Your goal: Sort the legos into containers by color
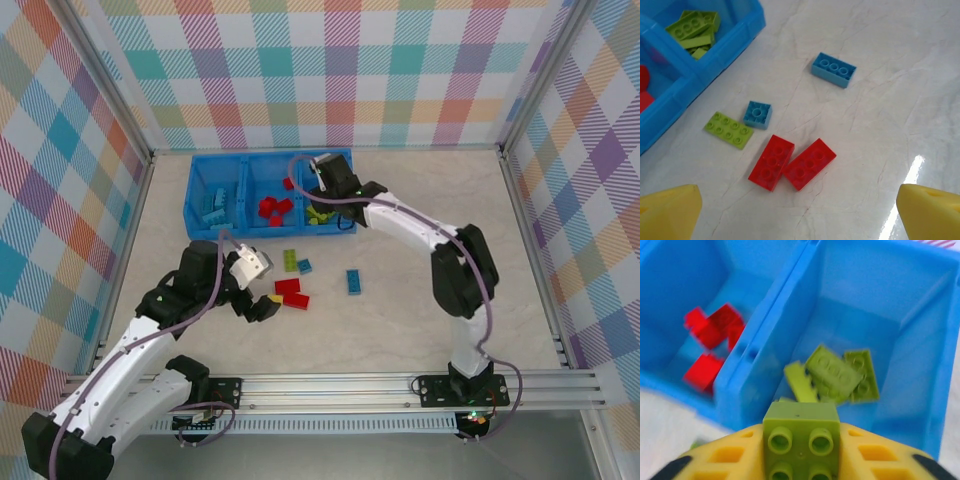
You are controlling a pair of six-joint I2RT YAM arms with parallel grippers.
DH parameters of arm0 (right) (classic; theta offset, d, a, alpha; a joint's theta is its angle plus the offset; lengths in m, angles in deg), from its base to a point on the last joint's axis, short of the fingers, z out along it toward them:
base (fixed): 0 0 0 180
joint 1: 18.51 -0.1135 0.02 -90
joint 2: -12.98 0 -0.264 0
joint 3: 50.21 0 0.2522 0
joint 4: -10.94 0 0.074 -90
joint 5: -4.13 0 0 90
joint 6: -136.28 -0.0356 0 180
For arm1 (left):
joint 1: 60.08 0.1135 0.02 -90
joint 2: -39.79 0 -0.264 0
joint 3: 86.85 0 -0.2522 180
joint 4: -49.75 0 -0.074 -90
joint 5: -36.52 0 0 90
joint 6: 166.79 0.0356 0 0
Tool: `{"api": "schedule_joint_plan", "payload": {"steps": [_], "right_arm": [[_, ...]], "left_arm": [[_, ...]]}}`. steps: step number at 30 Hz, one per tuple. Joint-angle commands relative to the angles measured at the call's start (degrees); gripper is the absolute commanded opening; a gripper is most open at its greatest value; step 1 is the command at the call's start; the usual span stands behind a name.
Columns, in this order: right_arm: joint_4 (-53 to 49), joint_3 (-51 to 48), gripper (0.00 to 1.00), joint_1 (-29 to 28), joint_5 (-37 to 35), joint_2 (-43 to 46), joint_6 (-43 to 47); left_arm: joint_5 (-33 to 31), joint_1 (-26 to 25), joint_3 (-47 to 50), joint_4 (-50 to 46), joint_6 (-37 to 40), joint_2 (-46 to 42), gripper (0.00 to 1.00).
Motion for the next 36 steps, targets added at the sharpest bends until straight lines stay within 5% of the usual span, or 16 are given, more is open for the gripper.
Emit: {"api": "schedule_joint_plan", "payload": {"steps": [1,6,11,19,26,36], "right_arm": [[-1.32,5.57,0.52,0.09,-0.81,-3.13,2.98],[-2.49,5.22,0.56,0.10,0.53,-0.32,2.81],[-2.16,-6.05,0.67,0.10,8.07,12.68,1.25],[-7.11,-27.11,0.96,0.09,25.23,40.46,-4.34],[-9.77,-41.19,1.00,0.09,24.02,58.40,-14.10],[-12.24,-44.08,1.00,0.10,26.83,60.29,-16.43]], "left_arm": [[-4.66,-0.43,-2.23,1.50,-5.05,-0.52,1.00],[-8.40,-0.39,-2.28,2.43,-8.56,-0.82,1.00],[-14.53,-0.37,-5.41,1.13,-17.78,2.28,1.00],[-19.24,-2.57,-7.66,1.77,-54.48,9.33,0.91],[-34.99,-16.37,-15.16,-0.99,-73.28,26.24,0.75],[-35.95,-17.39,-27.63,1.28,-79.38,54.77,0.69]]}}
